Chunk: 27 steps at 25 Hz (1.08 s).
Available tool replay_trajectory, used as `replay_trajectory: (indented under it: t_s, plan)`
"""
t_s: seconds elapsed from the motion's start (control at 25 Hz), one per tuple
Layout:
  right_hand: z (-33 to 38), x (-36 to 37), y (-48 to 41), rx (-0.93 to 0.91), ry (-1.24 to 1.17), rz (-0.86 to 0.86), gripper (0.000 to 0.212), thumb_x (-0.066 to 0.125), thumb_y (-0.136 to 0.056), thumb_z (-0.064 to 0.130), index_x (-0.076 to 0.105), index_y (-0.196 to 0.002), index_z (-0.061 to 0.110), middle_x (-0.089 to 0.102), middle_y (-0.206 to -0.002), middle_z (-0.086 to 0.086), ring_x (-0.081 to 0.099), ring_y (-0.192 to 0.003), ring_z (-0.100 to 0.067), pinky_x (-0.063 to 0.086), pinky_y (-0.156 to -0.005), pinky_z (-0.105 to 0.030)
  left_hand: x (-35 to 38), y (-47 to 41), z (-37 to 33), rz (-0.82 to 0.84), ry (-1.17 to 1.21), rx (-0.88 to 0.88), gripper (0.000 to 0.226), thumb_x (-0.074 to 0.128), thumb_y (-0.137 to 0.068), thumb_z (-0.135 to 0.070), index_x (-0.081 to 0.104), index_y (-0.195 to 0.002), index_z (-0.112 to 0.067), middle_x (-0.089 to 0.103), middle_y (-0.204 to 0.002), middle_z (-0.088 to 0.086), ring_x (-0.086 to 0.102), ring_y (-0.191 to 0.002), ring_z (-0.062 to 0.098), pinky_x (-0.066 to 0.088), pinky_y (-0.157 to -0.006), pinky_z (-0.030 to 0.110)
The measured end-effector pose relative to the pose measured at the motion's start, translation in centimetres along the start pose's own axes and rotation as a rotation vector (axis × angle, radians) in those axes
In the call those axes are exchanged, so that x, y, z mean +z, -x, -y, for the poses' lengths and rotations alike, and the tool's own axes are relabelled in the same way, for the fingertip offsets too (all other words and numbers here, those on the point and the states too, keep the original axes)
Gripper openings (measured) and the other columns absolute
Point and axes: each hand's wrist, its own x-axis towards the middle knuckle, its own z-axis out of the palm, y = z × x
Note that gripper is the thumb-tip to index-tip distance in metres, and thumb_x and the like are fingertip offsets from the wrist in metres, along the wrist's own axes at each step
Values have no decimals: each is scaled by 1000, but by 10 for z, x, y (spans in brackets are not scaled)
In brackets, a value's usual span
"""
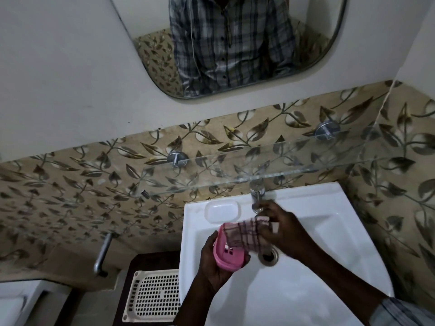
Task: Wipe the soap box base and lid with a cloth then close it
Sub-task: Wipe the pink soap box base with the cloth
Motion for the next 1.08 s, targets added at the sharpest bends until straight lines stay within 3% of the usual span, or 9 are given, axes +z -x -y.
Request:
replay_trajectory:
  t_s: [0.08, 0.16, 0.32, 0.52, 0.72, 0.84, 0.96, 1.04, 1.08]
  plan:
    - [-6, -7, -6, 301, -383, -35, 48, 64, -85, -3, 58, -117, 33, 74, -86, -13, 66, -70, -15, 52, -65, -26, -6, -2, -3, -60, 4, 7, 59, 63, -76, -45, 66, -112, 2, 68, -100, 28, 64, -89, 40, 54, -82, 49]
    - [-15, -11, -5, 501, -547, -53, 41, 59, -90, -2, 58, -124, 21, 74, -80, -9, 67, -67, -15, 52, -61, -26, -9, 1, -9, -108, -19, 23, 64, 61, -77, -49, 64, -113, 3, 64, -97, 27, 63, -85, 39, 52, -81, 47]
    - [-29, -12, 0, 670, -723, -54, 35, 61, -90, 5, 62, -123, 18, 74, -98, -14, 67, -83, -24, 51, -74, -35, -11, 4, -19, -205, -140, 132, 62, 45, -95, -54, 62, -119, 0, 67, -96, 24, 65, -83, 36, 56, -76, 45]
    - [-35, -5, 3, 670, -636, -34, 32, 62, -94, 12, 60, -125, 22, 74, -100, -11, 67, -82, -22, 53, -69, -34, -5, 4, -19, -273, -345, 299, 50, 41, -99, -51, 69, -111, -11, 74, -88, 17, 69, -79, 31, 62, -69, 43]
    - [-21, 4, 2, 642, -495, -178, 37, 77, -83, 14, 59, -115, 15, 77, -90, -14, 71, -67, -19, 54, -55, -31, -2, 0, -11, -224, -426, 389, 55, 48, -91, -54, 64, -122, -11, 73, -93, 18, 70, -81, 29, 61, -70, 43]
    - [-4, 22, -3, 576, -154, -259, 42, 89, -69, 20, 57, -95, 13, 72, -88, -14, 69, -72, -25, 55, -64, -39, 7, -1, 1, -156, -417, 307, 62, 50, -88, -54, 66, -126, -8, 73, -110, 21, 71, -96, 36, 61, -74, 43]
    - [11, 53, 2, 434, 66, -163, 33, 81, -79, 30, 58, -96, 14, 70, -93, -7, 69, -77, -16, 55, -67, -27, 13, 1, 8, -65, -287, 180, 59, 45, -93, -52, 75, -116, -6, 70, -122, 25, 69, -111, 38, 60, -84, 44]
    - [15, 59, 13, 200, 179, 56, 35, 70, -87, 39, 63, -112, 15, 63, -124, -8, 67, -105, -13, 55, -85, -21, 10, 3, 2, 8, -126, 98, 63, 46, -92, -49, 72, -117, 3, 67, -123, 29, 69, -109, 42, 58, -88, 49]
    - [14, 54, 20, 34, 296, 191, 48, 67, -87, 49, 63, -121, 16, 51, -142, -7, 56, -126, -16, 49, -103, -28, 9, 5, -4, 35, -53, 68, 64, 48, -90, -48, 70, -118, 5, 67, -122, 30, 70, -105, 43, 58, -89, 51]
